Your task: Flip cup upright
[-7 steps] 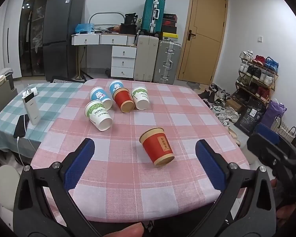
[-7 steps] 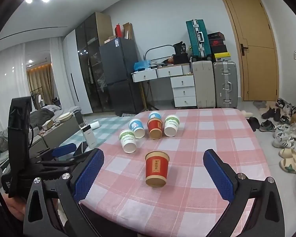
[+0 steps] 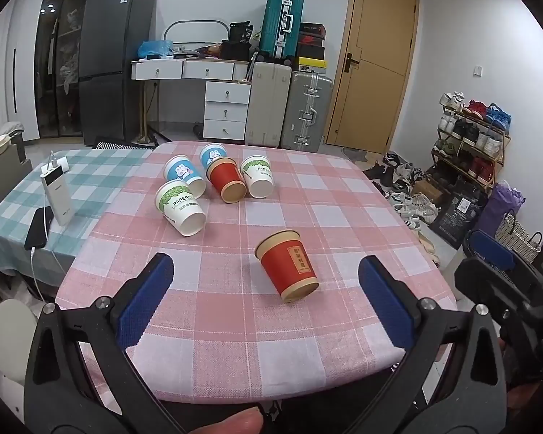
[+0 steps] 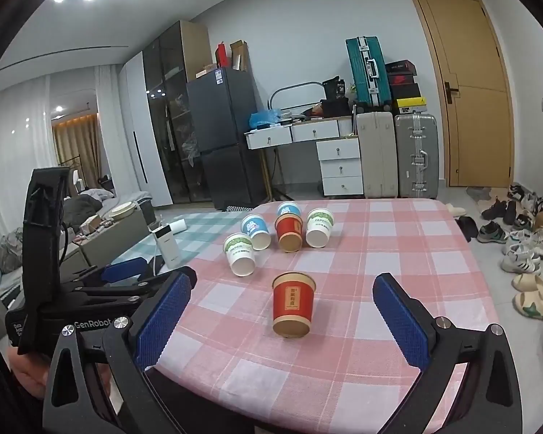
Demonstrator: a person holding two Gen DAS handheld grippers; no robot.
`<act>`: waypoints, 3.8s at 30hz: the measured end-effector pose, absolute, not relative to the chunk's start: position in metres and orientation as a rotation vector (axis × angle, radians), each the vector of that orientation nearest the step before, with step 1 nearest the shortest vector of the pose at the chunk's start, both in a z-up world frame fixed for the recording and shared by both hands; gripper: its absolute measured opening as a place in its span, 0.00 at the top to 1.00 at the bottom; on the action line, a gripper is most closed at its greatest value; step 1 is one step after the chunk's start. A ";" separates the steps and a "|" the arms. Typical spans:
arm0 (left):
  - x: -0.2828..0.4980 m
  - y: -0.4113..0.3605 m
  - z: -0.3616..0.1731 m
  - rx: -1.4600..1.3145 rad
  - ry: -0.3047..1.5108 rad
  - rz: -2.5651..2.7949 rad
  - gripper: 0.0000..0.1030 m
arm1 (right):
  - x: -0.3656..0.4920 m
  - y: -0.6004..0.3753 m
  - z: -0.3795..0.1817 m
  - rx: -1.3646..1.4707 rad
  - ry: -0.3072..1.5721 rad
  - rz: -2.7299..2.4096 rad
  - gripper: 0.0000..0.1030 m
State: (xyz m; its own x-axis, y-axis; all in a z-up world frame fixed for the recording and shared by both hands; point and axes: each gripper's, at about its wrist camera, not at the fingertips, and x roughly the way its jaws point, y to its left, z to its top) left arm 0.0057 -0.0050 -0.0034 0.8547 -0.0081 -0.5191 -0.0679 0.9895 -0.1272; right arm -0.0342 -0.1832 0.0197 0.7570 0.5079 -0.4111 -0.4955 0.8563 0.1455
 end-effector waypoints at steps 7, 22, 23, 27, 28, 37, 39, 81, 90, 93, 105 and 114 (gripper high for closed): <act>-0.009 -0.006 0.001 -0.160 0.540 0.030 0.01 | -0.024 -0.188 0.011 0.047 0.485 0.551 0.00; -0.012 -0.003 -0.002 -0.170 0.559 0.030 0.01 | -0.025 -0.188 0.012 0.065 0.481 0.543 0.00; -0.012 -0.003 -0.002 -0.172 0.559 0.029 0.01 | -0.025 -0.188 0.011 0.066 0.480 0.543 0.00; -0.008 -0.001 -0.009 -0.181 0.575 0.028 0.01 | -0.026 -0.189 0.011 0.065 0.485 0.554 0.00; -0.007 -0.001 -0.010 -0.183 0.578 0.028 0.01 | -0.026 -0.188 0.011 0.061 0.486 0.554 0.00; -0.005 0.000 -0.011 -0.182 0.580 0.028 0.01 | -0.027 -0.186 0.009 0.064 0.489 0.552 0.00; -0.005 0.000 -0.010 -0.182 0.580 0.029 0.01 | -0.027 -0.186 0.010 0.057 0.487 0.551 0.00; 0.069 -0.017 -0.059 -0.140 0.752 0.030 0.01 | 0.021 -0.226 -0.019 0.161 0.539 0.511 0.00; 0.153 -0.019 -0.096 -0.186 0.890 0.018 0.01 | 0.076 -0.242 -0.053 0.211 0.618 0.542 0.00; 0.178 -0.019 -0.109 -0.202 0.925 0.008 0.01 | 0.100 -0.242 -0.064 0.216 0.647 0.552 0.00; 0.234 -0.019 -0.156 -0.245 1.099 -0.158 0.40 | 0.180 -0.235 -0.098 0.300 0.707 0.624 0.00; 0.254 -0.023 -0.154 -0.265 1.146 -0.215 0.40 | 0.191 -0.235 -0.106 0.330 0.728 0.643 0.00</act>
State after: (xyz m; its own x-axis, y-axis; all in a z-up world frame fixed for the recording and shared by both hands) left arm 0.2545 -0.0230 -0.1544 0.3974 -0.3017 -0.8666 0.0327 0.9485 -0.3152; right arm 0.1913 -0.2347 -0.1064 0.5684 0.6456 -0.5100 -0.4257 0.7612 0.4893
